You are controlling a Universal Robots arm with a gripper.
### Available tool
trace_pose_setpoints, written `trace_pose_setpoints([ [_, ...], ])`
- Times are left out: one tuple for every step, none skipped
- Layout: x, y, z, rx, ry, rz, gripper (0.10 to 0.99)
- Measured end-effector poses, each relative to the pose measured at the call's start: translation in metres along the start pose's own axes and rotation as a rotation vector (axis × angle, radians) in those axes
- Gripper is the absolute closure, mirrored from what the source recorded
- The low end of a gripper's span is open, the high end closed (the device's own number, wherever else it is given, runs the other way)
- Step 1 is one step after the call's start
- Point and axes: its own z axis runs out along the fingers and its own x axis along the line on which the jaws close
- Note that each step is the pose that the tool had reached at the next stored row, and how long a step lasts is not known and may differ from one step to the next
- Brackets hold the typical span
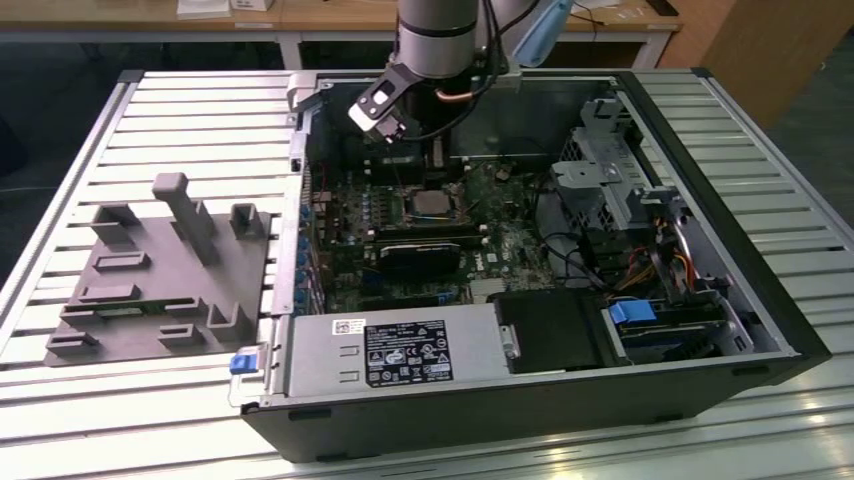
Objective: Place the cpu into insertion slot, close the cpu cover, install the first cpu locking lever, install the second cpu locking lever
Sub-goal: 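Place the cpu into insertion slot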
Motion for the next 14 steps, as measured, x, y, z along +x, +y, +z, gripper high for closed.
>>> trace_pose_setpoints([
  [0.0000,0.0001,-0.0026,0.000,0.0001,0.000,0.984],
  [-0.0001,0.0002,-0.0056,0.000,0.0000,0.000,0.984],
  [-0.0001,0.0003,-0.0085,0.000,-0.0001,0.000,0.984],
  [-0.0001,0.0005,-0.0114,0.000,0.0002,0.000,0.984],
  [-0.0001,0.0006,-0.0144,0.000,0.0000,0.000,0.984],
  [-0.0002,0.0007,-0.0174,0.000,0.0000,0.000,0.984],
  [-0.0002,0.0009,-0.0202,0.000,0.0000,0.000,0.984],
  [-0.0002,0.0009,-0.0226,0.000,0.0000,0.000,0.984],
  [-0.0002,0.0010,-0.0249,0.000,-0.0001,0.000,0.984],
  [-0.0002,0.0011,-0.0269,0.000,0.0001,0.000,0.984],
  [-0.0002,0.0012,-0.0286,0.000,0.0000,0.000,0.984],
  [-0.0002,0.0012,-0.0292,0.000,0.0000,0.000,0.984],
  [-0.0002,0.0012,-0.0292,0.000,0.0001,0.000,0.984],
  [-0.0002,0.0011,-0.0292,0.000,0.0000,0.000,0.984],
])
